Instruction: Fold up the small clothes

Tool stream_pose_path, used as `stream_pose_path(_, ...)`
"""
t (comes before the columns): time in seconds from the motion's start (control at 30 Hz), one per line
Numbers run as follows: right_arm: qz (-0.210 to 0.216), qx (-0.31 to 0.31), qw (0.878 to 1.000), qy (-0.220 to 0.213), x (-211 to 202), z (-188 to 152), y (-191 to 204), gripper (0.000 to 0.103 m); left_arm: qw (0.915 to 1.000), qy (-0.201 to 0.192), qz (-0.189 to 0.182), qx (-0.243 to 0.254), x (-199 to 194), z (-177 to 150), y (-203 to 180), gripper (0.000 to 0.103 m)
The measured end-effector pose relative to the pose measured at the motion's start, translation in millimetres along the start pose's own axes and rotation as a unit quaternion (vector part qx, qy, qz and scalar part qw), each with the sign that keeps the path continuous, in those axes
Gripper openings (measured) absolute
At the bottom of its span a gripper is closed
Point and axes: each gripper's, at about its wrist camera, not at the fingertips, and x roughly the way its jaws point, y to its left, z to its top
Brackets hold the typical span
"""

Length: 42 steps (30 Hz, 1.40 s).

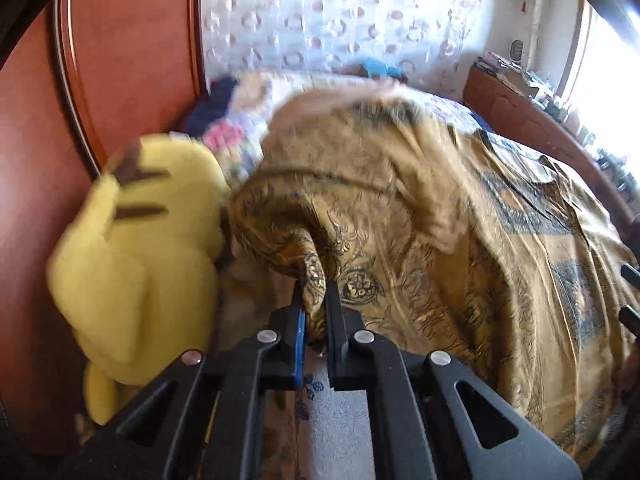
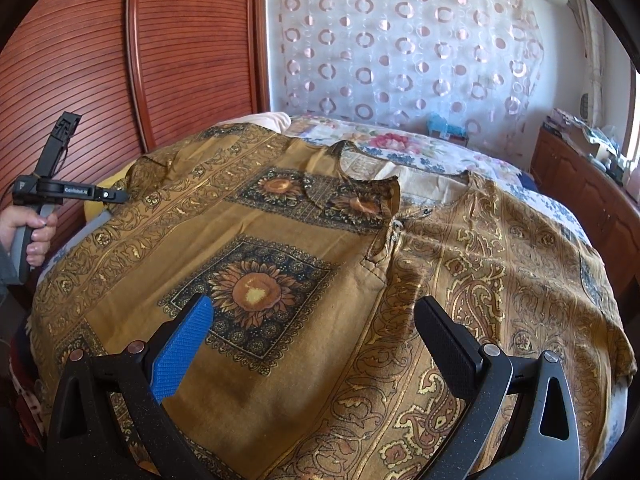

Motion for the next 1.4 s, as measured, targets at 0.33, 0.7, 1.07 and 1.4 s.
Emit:
stream_pose_path(0.33,-0.001,0.003,1.000,0.004,3,0,-2,0.102,0.9918,-0.096,-0.055,0.063,-60,57,-77,0.004)
stream_pose_path(0.7,0.003,0.010,1.000,0.002,2,-1,-4,0.102,0.9852,-0.089,-0.103,0.103,-82,38,-133,0.034)
stream_pose_path(1.07,0.018,0.003,1.000,0.019,7,3,-5,0.094,0.9915,-0.080,-0.063,0.082,-81,2,-105,0.060)
stream_pose_path(1.4,0.037,-0.073,0.997,-0.014,17,48,13,0.087,0.9936,-0.099,-0.031,0.044,-75,-30,-84,0.059)
